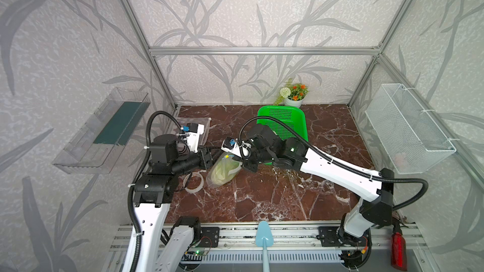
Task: Open the zip-top bag and take out the chinese cabbages
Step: Adjust the zipper food storage bag at the center of the board.
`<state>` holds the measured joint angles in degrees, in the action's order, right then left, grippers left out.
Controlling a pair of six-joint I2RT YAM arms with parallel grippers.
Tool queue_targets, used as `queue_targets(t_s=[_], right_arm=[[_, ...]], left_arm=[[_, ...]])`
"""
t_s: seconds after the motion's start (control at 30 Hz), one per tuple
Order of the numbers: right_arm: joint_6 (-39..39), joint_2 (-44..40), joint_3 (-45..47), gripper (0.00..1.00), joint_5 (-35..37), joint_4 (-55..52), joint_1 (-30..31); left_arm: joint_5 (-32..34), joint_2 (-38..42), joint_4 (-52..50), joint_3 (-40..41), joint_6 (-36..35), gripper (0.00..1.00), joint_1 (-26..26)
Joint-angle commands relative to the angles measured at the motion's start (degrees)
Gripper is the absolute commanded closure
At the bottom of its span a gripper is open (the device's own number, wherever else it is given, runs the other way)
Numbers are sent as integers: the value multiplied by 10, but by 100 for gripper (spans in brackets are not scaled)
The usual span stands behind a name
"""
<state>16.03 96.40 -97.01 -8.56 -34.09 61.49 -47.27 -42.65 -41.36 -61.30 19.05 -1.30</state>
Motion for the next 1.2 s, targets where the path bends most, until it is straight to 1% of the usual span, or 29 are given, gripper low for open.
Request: queue_targets(t_s=[0.0, 0.1, 0.23, 0.43, 0.63, 0.77, 0.9, 1.1, 1.17], right_arm=[[-14, 11, -28, 100, -20, -35, -8], [-20, 30, -45, 100, -32, -50, -15], [-19, 32, -54, 100, -46, -59, -19], [-25, 35, -64, 100, -69, -65, -24], [-24, 40, -77, 100, -88, -77, -24], [-24, 40, -83, 100, -98, -85, -23], [-26, 42, -90, 100, -117, -92, -24], [-28, 48, -102, 100, -137, -99, -24], [-30, 49, -104, 100, -140, -99, -24]], left_arm=[[-40, 22, 23, 18, -24, 66, 2], [-51, 33, 8, 28, -49, 66, 1], [-20, 40, -33, 34, -97, 65, 2], [-3, 46, -25, 56, -106, 65, 1], [-1, 57, 14, 83, -91, 66, 1], [-2, 68, 54, 102, -69, 71, 1], [-15, 71, 95, 116, -43, 73, 1], [-29, 68, 107, 114, -38, 76, 0], [-33, 71, 107, 117, -37, 80, 0]])
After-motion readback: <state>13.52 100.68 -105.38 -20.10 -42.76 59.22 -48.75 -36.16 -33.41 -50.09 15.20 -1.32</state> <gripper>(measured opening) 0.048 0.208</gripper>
